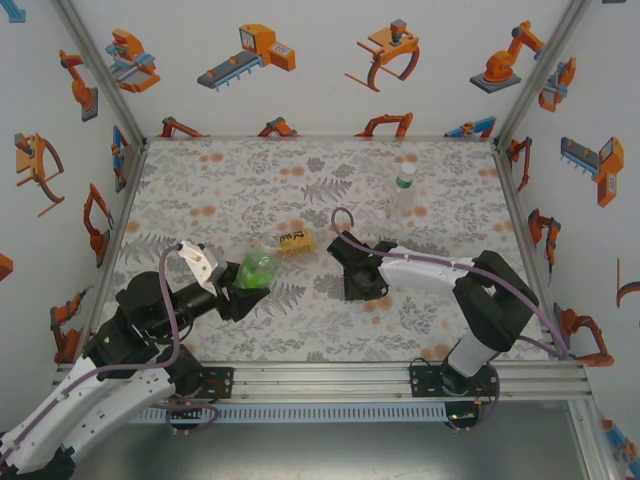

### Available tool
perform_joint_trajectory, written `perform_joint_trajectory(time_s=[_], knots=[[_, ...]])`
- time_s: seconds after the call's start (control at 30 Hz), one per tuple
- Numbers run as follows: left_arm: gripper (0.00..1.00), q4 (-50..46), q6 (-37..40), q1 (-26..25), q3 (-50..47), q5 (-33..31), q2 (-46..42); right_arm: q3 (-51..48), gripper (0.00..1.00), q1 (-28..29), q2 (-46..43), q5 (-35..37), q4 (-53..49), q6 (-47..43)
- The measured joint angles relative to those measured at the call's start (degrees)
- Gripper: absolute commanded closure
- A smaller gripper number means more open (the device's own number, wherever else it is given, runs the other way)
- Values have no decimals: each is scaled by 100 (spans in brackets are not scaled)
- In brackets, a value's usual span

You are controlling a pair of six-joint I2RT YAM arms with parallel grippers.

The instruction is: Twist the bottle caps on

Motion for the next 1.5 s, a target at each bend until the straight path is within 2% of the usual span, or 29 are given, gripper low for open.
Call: perform_joint_trajectory(time_s=[0.2,0.53,1.03,1.23,1.5], knots=[[100,0,-2,0,0,9,0,0,67,0,0,-2,0,-4],[100,-7,4,0,0,28,4,0,69,-2,-140,4,-177,-131],[100,-387,422,0,7,186,667,708,73,-13,-2031,-57,-1217,-957],[100,-774,721,0,140,398,1163,1250,73,-22,-2345,-437,-1526,-1163],[100,-1108,1134,0,466,940,1676,1792,74,-22,-2371,-1283,-1652,-1187]])
